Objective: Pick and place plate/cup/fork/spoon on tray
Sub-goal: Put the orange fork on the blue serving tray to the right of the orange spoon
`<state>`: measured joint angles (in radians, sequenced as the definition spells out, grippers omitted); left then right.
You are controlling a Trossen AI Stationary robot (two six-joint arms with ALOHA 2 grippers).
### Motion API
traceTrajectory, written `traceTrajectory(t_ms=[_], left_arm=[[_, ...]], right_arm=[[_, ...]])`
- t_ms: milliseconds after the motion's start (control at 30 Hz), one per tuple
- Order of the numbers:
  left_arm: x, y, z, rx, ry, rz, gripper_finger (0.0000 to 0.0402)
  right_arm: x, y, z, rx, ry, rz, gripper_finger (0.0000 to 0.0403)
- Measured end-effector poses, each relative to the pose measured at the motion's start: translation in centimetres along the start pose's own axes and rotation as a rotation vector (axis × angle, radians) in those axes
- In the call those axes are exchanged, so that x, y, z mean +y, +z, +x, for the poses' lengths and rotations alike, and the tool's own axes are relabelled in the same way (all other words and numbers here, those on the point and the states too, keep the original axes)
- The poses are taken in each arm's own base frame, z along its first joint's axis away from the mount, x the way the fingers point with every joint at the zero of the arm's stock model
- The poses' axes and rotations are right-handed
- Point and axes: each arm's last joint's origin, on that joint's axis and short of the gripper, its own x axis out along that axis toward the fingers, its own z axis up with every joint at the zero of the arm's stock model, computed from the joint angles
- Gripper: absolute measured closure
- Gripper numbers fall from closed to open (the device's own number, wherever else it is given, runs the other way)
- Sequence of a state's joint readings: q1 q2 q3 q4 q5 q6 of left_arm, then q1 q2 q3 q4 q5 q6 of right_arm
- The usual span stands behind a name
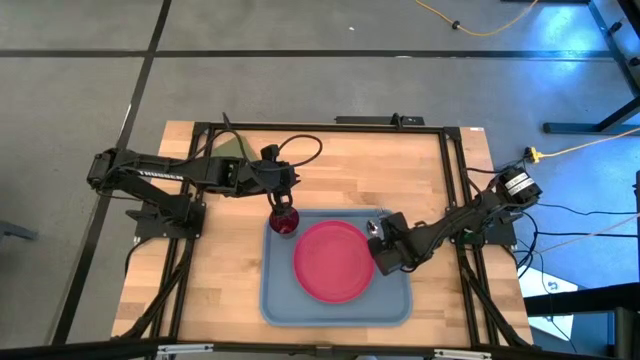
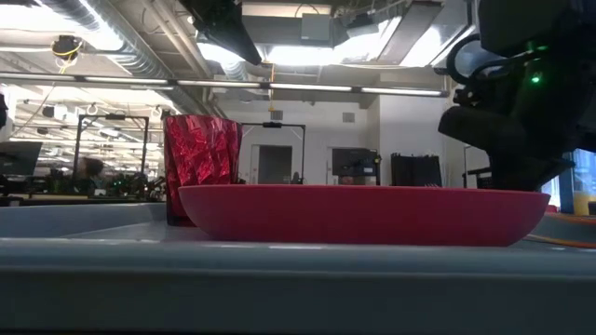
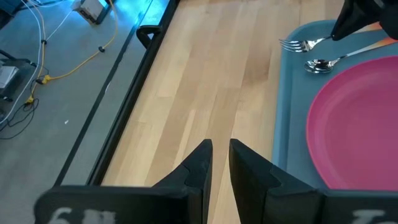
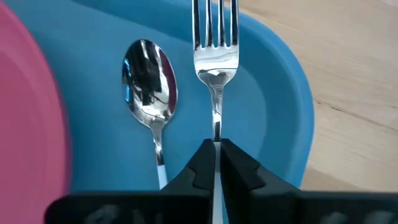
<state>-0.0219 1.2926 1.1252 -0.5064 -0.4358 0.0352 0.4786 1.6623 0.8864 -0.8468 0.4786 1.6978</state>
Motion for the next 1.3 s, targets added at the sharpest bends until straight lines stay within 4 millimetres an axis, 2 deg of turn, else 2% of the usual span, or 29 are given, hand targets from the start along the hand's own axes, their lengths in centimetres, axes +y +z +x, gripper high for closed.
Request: traceTrajectory(t_ms=[233, 700, 1067, 1300], left_arm=[[0.0, 0.0, 0.0, 0.000, 0.000, 0.000, 0.0355], [0.0, 0.0, 0.0, 0.000, 0.000, 0.000, 0.0355], [0.0, 0.0, 0.0, 0.000, 0.000, 0.000, 0.0355], [0.0, 0.0, 0.0, 0.000, 0.000, 0.000, 0.0355]], right_arm=[[0.2, 0.0, 0.0, -0.005, 0.016, 0.007, 0.0369], [-0.4, -0.4, 1.2, 0.029, 0.029, 0.025, 0.0367], [-0.2, -0.4, 1.2, 0.020, 0.045, 0.032, 0.0367], [-0.1, -0.2, 1.3, 0.016, 0.054, 0.049, 0.0342]])
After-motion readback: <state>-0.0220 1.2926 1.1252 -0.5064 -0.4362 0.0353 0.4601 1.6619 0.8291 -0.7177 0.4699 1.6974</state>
